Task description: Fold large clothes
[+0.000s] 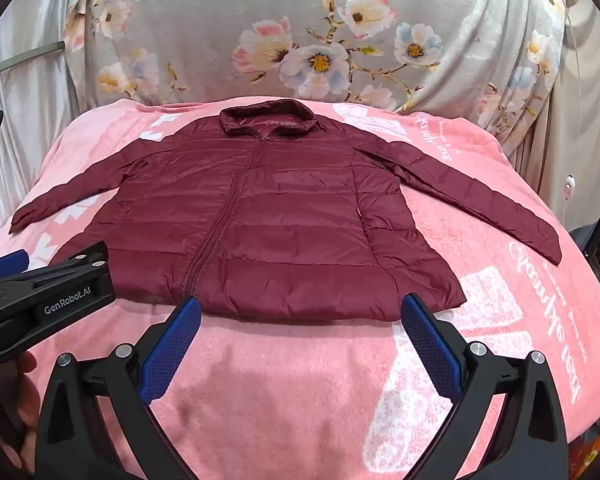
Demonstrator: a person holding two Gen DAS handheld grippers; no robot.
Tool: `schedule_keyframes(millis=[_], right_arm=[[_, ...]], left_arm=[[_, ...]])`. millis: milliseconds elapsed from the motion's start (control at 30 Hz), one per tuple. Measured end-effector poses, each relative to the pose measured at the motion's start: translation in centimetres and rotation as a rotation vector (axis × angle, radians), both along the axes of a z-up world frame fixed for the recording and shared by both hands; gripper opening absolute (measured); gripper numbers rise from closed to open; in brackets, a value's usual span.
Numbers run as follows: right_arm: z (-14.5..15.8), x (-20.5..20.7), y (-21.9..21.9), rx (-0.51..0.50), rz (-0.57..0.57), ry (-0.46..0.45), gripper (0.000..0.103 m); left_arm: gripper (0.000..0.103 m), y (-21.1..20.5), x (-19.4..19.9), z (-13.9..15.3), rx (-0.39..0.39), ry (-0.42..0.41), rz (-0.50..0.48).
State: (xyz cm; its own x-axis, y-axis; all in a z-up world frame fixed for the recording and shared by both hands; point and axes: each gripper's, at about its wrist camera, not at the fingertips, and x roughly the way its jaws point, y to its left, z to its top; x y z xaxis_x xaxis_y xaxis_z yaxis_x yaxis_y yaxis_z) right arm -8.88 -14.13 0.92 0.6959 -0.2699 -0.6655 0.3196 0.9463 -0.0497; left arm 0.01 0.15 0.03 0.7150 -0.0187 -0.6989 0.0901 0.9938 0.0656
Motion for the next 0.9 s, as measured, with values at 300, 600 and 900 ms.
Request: schedule_keyframes(millis=[300,600,900], right_arm=[[0.8,-0.1,0.7,-0.008,0.002,-0.002,0.098],[0.9,-0.1,0.5,-0.012,0.002,-0.007,0.098],[0.8,-0.5,0.4,-0.014,-0.004,-0.010,0.098]], left_arm=[[0.098,0.5,0.5,0.1,0.003,0.009,0.000],[0.098,0.5,0.2,0.4,0.008,-0.001,-0.005],[0.098,-0.1,-0.3,0.3,0.012,-0.005,-0.005]])
